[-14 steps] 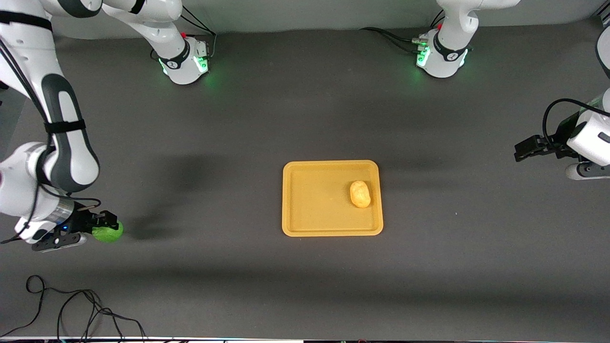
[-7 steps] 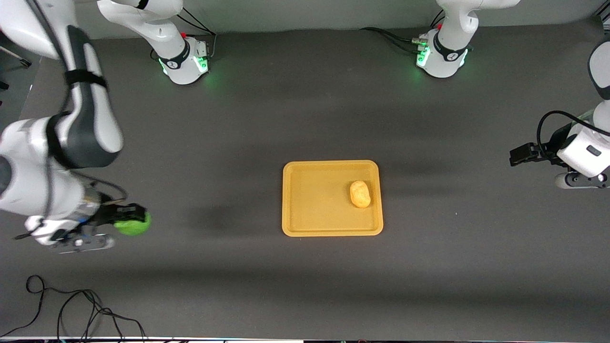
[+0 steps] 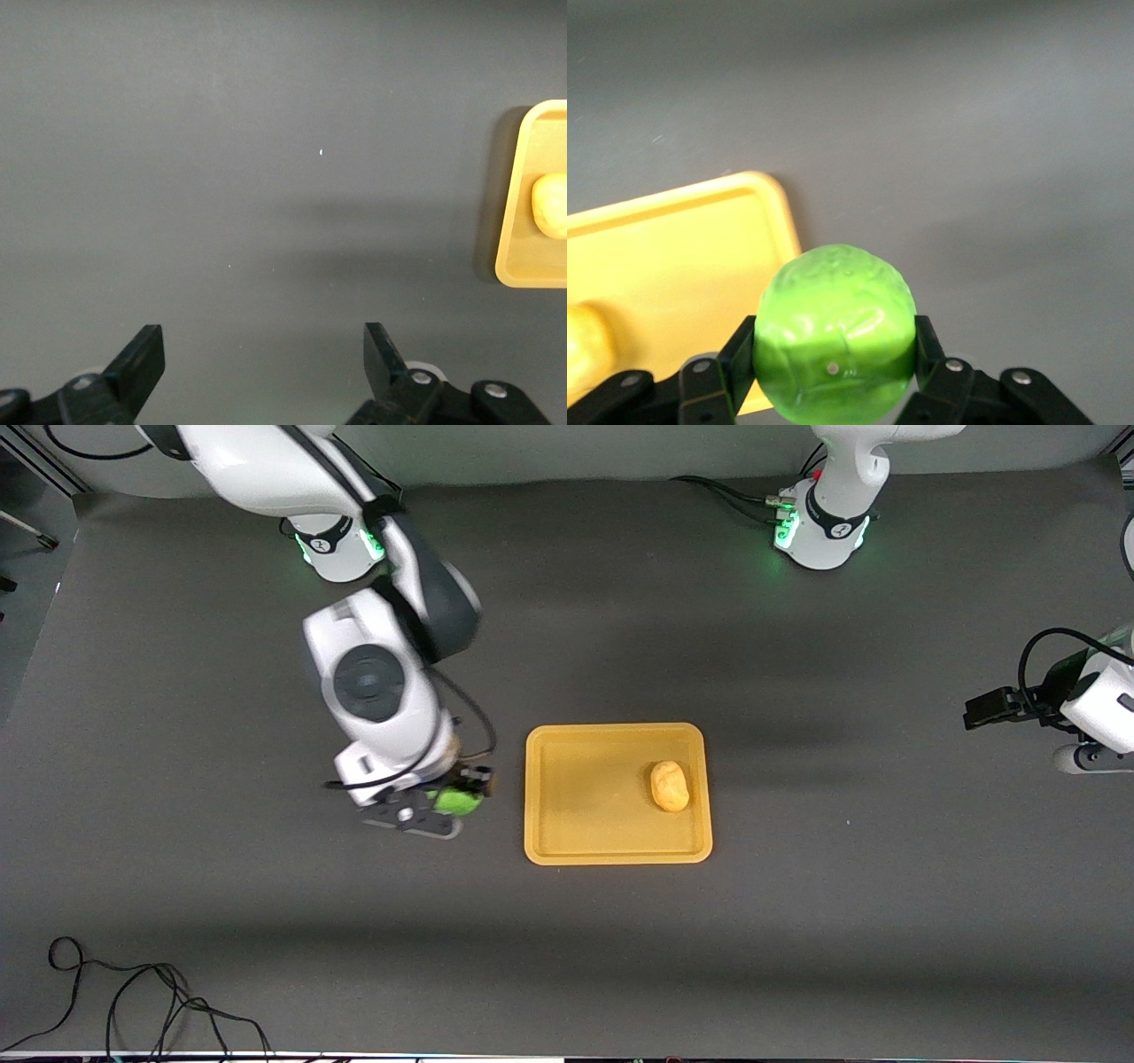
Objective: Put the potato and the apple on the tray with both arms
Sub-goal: 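Lift the apple with the right gripper and carry it over the tray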
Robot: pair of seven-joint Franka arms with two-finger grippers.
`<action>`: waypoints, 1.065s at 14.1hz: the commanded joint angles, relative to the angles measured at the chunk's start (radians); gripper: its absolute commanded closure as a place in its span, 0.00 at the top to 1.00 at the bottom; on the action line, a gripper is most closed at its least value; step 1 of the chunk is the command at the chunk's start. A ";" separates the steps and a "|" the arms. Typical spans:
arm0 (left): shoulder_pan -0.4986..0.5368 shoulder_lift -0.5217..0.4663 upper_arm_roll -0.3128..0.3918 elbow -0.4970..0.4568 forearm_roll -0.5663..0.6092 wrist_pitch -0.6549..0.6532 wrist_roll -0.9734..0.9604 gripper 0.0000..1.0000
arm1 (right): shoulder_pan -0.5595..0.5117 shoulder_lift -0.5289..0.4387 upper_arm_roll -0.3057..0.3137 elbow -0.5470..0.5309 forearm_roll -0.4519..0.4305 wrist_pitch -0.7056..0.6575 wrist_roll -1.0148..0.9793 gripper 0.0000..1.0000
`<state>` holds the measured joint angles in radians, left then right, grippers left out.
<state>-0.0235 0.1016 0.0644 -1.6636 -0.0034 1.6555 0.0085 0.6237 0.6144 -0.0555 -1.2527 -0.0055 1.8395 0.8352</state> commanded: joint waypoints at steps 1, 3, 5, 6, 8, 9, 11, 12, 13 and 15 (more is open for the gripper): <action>0.005 -0.029 -0.012 0.008 -0.012 -0.046 0.016 1.00 | 0.112 0.190 -0.014 0.237 -0.005 -0.022 0.128 0.20; 0.010 -0.023 -0.008 0.033 -0.049 -0.045 0.016 1.00 | 0.152 0.267 -0.007 0.291 -0.004 0.042 0.131 0.20; 0.010 -0.014 -0.008 0.035 -0.049 -0.033 0.016 1.00 | 0.157 0.324 0.011 0.294 -0.005 0.131 0.122 0.20; 0.008 -0.005 -0.008 0.035 -0.049 -0.033 0.016 1.00 | 0.163 0.350 0.022 0.294 -0.013 0.173 0.117 0.20; 0.010 0.000 -0.008 0.035 -0.046 -0.023 0.014 1.00 | 0.171 0.395 0.023 0.294 -0.014 0.256 0.078 0.20; 0.008 0.001 -0.008 0.031 -0.043 -0.016 0.014 1.00 | 0.171 0.412 0.023 0.294 -0.014 0.282 0.056 0.20; 0.008 -0.008 -0.008 0.038 -0.046 -0.011 0.013 1.00 | 0.172 0.436 0.022 0.289 -0.017 0.296 0.051 0.20; 0.010 -0.010 -0.008 0.042 -0.052 -0.013 -0.004 1.00 | 0.172 0.436 0.022 0.285 -0.019 0.294 0.051 0.20; 0.008 -0.010 -0.008 0.050 -0.047 -0.014 -0.004 1.00 | 0.172 0.436 0.022 0.280 -0.031 0.287 0.051 0.20; 0.002 -0.003 -0.009 0.057 -0.037 -0.003 -0.004 1.00 | 0.171 0.438 0.022 0.277 -0.033 0.285 0.053 0.20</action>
<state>-0.0208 0.0961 0.0595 -1.6258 -0.0401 1.6468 0.0075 0.7956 1.0375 -0.0370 -1.0103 -0.0236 2.1393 0.9027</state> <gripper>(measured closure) 0.000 0.273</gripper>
